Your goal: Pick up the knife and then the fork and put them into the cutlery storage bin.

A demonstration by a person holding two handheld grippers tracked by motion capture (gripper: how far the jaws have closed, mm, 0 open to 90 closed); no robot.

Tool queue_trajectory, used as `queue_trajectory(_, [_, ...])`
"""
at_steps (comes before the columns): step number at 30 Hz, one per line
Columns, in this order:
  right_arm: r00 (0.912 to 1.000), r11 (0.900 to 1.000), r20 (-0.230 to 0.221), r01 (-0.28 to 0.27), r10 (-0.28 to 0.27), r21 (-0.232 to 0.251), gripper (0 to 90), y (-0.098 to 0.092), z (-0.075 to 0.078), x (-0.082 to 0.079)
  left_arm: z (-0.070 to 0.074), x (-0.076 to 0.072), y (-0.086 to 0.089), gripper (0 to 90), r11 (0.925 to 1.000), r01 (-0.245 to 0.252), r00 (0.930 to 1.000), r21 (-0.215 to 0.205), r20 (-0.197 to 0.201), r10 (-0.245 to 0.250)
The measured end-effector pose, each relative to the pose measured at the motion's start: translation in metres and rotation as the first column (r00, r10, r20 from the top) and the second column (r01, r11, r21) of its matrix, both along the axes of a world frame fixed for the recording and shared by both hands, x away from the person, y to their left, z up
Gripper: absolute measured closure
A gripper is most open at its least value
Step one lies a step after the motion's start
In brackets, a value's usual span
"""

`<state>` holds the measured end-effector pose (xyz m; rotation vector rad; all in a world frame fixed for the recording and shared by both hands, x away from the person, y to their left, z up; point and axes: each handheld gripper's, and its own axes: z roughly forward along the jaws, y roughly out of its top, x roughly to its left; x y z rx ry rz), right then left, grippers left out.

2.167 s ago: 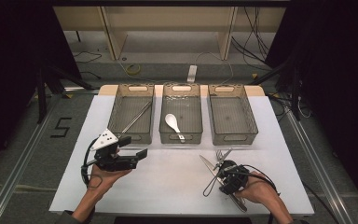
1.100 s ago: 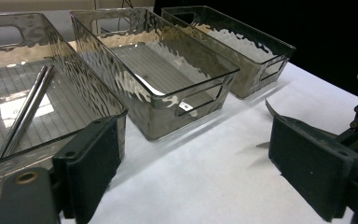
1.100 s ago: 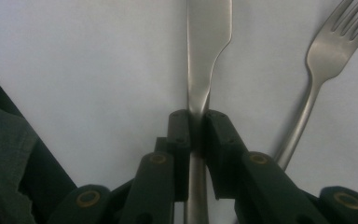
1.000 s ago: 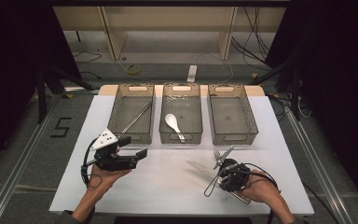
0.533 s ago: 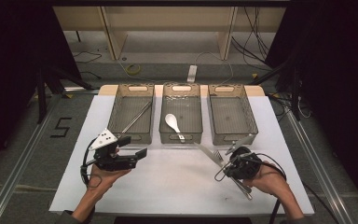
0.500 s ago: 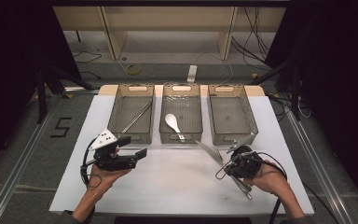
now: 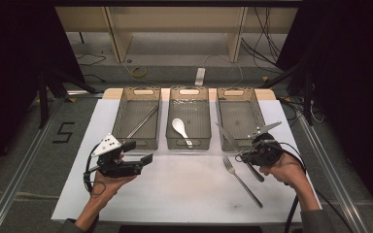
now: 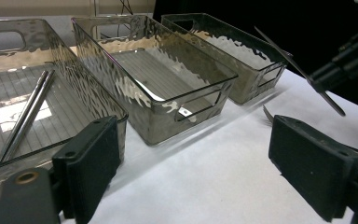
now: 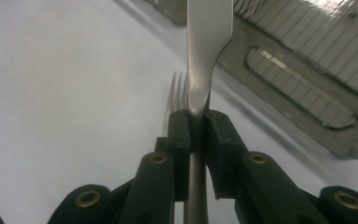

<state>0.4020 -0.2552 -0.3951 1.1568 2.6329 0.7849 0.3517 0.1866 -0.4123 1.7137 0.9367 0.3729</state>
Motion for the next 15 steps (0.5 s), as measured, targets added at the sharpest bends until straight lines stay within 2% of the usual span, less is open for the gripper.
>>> queue_trajectory(5, [0.9984,0.999,0.038,0.042,-0.043,0.014,81.1,-0.003,0.007,0.012,0.0,0.0,0.0,15.8,1.0,0.0,1.0,0.0,-0.002,0.0])
queue_trajectory(7, [0.9976,0.998,0.044,0.052,-0.054,0.032,81.1,-0.003,0.01,0.015,0.0,0.0,0.0,15.8,1.0,-0.004,1.0,-0.005,-0.001,0.004])
queue_trajectory(15, [0.994,0.996,0.074,0.078,-0.081,0.052,81.1,0.001,0.028,0.034,0.0,0.0,0.0,15.8,1.0,-0.006,1.0,-0.004,-0.003,0.006])
